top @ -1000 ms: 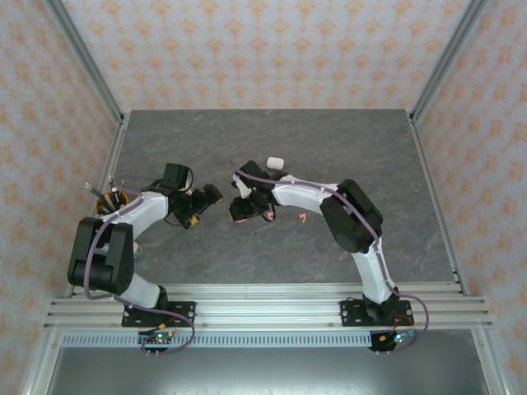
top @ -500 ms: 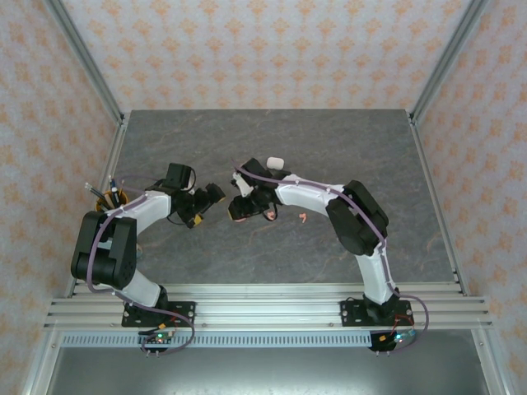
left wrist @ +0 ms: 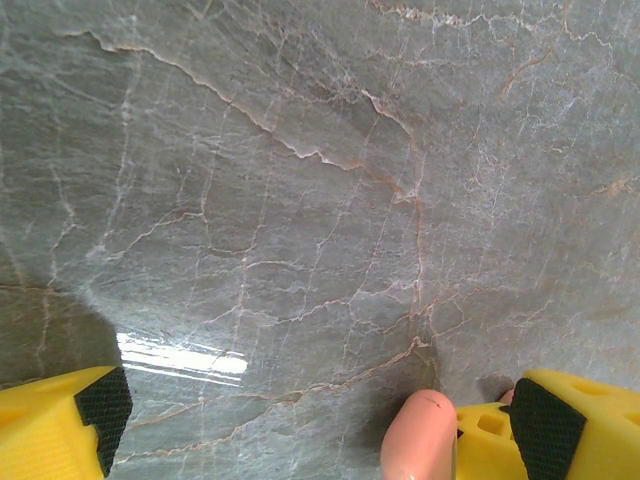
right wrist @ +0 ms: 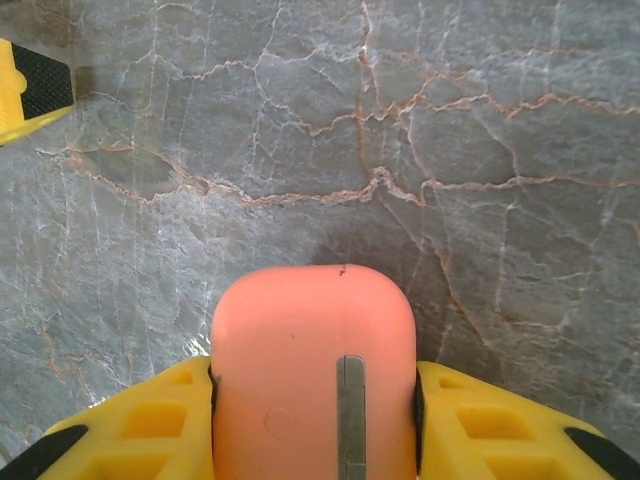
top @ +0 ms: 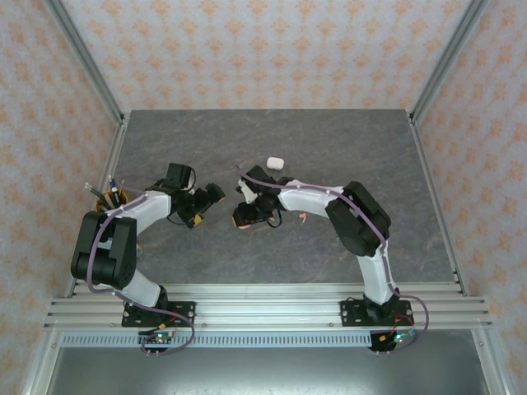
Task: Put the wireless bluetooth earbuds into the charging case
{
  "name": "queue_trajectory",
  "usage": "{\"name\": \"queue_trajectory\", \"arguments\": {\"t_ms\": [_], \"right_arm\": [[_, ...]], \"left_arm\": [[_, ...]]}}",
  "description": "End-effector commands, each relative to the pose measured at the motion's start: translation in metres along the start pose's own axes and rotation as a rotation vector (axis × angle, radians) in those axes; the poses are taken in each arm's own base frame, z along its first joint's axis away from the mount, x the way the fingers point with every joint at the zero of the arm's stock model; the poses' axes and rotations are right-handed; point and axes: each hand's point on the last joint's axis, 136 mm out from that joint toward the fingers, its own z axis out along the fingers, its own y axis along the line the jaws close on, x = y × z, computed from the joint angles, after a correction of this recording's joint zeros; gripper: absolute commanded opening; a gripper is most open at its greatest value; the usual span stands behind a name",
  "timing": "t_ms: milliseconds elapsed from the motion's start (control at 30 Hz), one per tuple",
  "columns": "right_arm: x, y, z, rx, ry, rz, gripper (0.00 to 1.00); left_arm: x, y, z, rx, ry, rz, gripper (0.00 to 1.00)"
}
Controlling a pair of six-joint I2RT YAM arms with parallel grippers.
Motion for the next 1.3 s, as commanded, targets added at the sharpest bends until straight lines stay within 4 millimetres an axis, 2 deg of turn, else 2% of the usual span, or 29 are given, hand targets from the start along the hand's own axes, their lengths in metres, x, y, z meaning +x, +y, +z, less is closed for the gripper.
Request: {"name": "queue_trajectory", "arguments": {"t_ms": [0,167,367,667,1000,1267], "right_arm": [[-0.007,0.012,-0.008,-0.068,-0.037,0.046,0.18],[-0.016,0.025,-0.010,-0.148,-0.071,0.098,0.18],[-0.036,0.034,-0.020,-0.255,-0.125,0.170,0.18],[-0.062,0.039,-0.040,-0.368,-0.209,0.233,0.19],[-0.087,0.052,-0.066,-0.423,-0.322,0.206,0.19],[-0.100,0.060,-0.073,-0.462,-0.377,0.191,0.19]], "left_arm": [[0.000,-0.009,-0.006,0.027,-0.012,0.004,1.00],[0.000,-0.012,-0.009,0.039,-0.019,-0.014,1.00],[-0.002,-0.017,-0.014,0.076,-0.040,-0.104,1.00],[-0.008,-0.022,-0.032,0.118,-0.108,-0.331,1.00],[-0.007,-0.024,-0.037,0.228,-0.107,-0.719,1.00],[-0.015,-0.036,-0.048,0.301,-0.124,-0.858,1.00]]}}
